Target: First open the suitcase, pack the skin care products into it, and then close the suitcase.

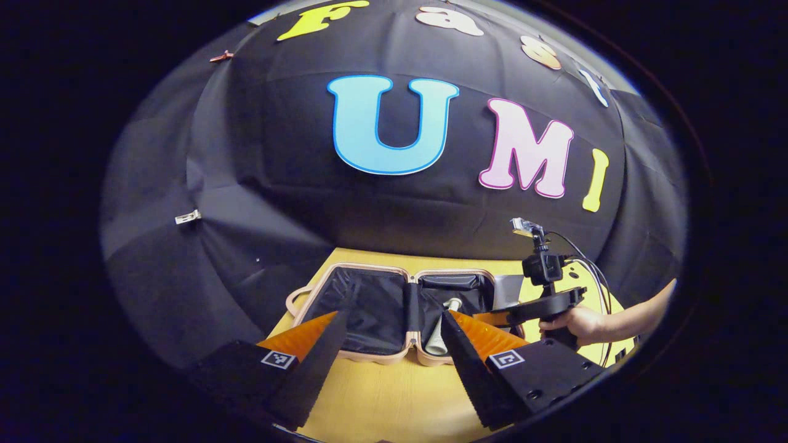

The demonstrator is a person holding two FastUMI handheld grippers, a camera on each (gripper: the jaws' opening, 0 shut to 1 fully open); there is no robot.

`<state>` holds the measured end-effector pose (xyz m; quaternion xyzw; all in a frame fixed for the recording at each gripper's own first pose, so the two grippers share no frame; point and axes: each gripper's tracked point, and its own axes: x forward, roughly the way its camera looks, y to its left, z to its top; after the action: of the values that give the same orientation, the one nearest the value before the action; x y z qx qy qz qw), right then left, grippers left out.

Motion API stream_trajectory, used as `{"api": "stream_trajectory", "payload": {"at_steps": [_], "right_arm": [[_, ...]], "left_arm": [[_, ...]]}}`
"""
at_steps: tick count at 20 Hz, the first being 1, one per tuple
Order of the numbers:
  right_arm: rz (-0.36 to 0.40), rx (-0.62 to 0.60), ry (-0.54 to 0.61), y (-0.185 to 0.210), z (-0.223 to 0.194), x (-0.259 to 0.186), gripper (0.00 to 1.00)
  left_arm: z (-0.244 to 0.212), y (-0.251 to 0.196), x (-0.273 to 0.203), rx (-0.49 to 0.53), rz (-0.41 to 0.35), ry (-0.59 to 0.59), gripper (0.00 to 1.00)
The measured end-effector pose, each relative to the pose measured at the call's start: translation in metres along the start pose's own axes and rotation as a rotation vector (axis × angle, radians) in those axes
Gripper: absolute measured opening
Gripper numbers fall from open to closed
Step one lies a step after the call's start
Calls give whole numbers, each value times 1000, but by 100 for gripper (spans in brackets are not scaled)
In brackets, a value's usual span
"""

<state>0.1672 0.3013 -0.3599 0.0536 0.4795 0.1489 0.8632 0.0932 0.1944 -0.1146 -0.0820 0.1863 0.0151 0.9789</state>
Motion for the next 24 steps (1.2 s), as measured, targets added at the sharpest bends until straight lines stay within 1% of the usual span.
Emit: {"api": "stream_trajectory", "payload": {"at_steps": [2,3,4,5,7,9,10,11,12,14,15,16,17,18,20,21,22,23,24], "right_arm": [[-74,18,36,-9,-11,12,25],[-121,52,54,-16,-15,17,25],[-150,97,67,-20,-16,21,26],[-161,129,71,-21,-15,22,35],[-185,148,58,-27,-9,25,40],[-208,120,43,-33,-5,24,45],[-213,109,47,-34,-8,22,54],[-200,105,47,-33,-9,15,55],[-169,108,30,-26,-6,10,59],[-127,89,-34,-15,5,-8,76],[-109,71,-88,-12,15,-20,82],[-82,67,-132,-5,22,-29,95],[-61,62,-151,0,23,-39,95],[-48,51,-178,2,26,-50,95],[-36,16,-275,4,42,-75,95],[-20,2,-326,7,49,-91,95],[-3,-14,-365,9,53,-106,96],[3,-32,-396,9,53,-120,97],[9,-49,-414,8,52,-132,96]], "left_arm": [[-6,3,-17,-53,3,2,96],[-8,6,-23,-63,10,4,96],[-10,9,-28,-65,16,2,96],[-12,12,-32,-59,22,0,96],[-16,21,-35,-44,46,4,96],[-19,28,-34,-48,57,13,96],[-19,31,-31,-52,64,13,96],[-20,38,-26,-57,79,6,96],[-18,45,-19,-63,94,-9,96],[-12,63,1,-67,115,-43,96],[-11,77,14,-67,132,-51,96],[-12,90,28,-64,136,-53,96],[-18,101,43,-51,130,-26,96],[-21,117,55,-49,143,-17,96],[-23,143,88,-78,140,-22,96],[-23,157,106,-82,143,-28,92],[-21,174,123,-67,158,-32,96],[-21,191,140,-37,170,-30,96],[-25,209,158,-2,199,-12,96]]}}
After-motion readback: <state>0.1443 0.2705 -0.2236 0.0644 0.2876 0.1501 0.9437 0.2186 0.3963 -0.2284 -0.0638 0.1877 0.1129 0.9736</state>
